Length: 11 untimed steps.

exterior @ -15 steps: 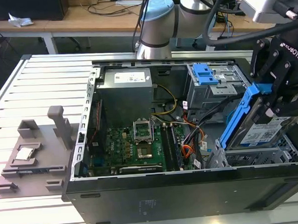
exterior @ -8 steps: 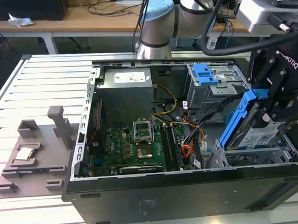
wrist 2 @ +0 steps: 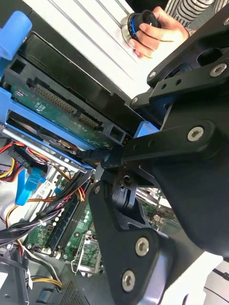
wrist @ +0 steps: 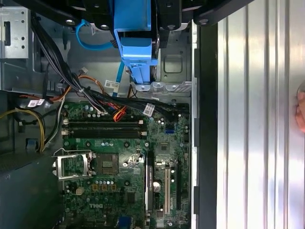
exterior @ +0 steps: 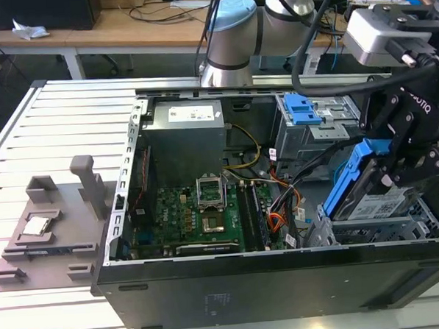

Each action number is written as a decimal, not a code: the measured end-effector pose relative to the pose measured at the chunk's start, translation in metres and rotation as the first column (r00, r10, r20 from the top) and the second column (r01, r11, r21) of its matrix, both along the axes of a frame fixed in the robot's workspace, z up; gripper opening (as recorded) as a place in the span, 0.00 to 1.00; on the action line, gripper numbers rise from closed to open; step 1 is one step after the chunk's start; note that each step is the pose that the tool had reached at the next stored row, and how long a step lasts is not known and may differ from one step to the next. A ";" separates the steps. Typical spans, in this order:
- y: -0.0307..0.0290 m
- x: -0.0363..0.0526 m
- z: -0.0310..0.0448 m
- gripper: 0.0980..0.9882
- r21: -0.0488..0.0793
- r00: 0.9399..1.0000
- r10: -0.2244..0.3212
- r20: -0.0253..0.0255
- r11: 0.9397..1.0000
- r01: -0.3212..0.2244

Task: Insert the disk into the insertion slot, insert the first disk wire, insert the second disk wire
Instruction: 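Insert the disk into the insertion slot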

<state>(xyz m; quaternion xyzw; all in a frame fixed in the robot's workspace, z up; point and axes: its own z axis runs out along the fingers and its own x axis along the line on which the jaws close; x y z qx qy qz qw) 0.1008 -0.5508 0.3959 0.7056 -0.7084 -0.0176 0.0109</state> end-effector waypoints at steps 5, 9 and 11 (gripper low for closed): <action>0.0000 0.0000 -0.0017 0.30 0.000 1.000 0.000 0.000 1.000 0.000; 0.0000 0.0000 -0.0016 0.38 0.000 1.000 0.000 0.000 1.000 0.000; 0.0000 0.0000 -0.0017 0.38 0.000 1.000 0.000 0.000 1.000 0.000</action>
